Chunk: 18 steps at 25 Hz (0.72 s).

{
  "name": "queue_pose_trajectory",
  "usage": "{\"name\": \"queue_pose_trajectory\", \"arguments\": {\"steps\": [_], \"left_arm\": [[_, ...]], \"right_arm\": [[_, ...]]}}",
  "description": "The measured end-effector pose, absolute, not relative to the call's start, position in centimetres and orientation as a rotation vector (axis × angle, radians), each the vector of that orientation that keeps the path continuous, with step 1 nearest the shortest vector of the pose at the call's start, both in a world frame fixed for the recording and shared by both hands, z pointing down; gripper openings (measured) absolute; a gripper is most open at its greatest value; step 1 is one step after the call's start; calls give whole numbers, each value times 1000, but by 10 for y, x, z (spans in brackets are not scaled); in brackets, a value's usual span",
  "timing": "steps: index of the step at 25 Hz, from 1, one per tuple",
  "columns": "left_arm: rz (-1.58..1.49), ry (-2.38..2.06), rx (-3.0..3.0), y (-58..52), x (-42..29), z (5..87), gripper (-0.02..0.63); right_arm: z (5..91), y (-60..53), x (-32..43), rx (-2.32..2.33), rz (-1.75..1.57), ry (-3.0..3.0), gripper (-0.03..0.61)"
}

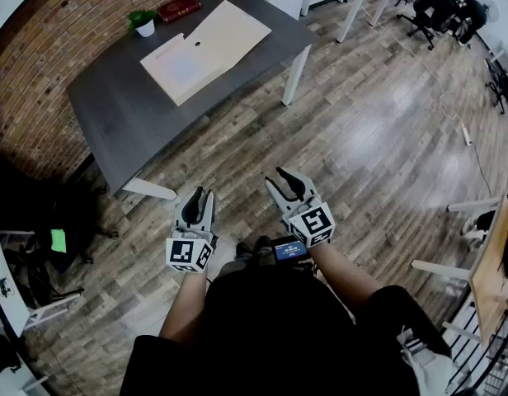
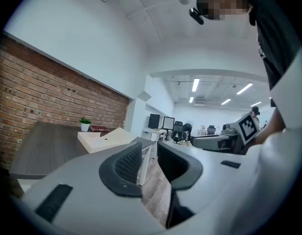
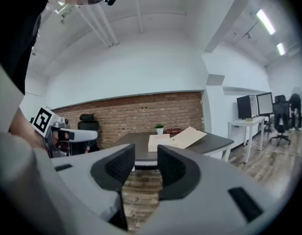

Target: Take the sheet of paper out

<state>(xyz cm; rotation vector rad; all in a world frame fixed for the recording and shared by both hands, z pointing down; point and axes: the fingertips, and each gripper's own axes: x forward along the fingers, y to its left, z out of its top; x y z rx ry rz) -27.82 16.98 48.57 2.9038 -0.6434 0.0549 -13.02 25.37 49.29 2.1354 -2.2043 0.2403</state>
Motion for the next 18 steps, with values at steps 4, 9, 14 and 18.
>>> {"name": "queue_pose_trajectory", "arguments": {"steps": [4, 9, 14, 18], "left_arm": [[56, -634, 2913, 177, -277, 479, 86], [58, -637, 2916, 180, -274, 476, 86], [68, -641, 2923, 189, -265, 473, 86], [90, -636, 2917, 197, -257, 477, 86]], "right_arm": [[492, 262, -128, 2141, 256, -2223, 146], [486, 268, -119, 2168, 254, -2250, 146], [488, 277, -108, 2158, 264, -2256, 146], [494, 282, -102, 2149, 291, -2280, 146]]}}
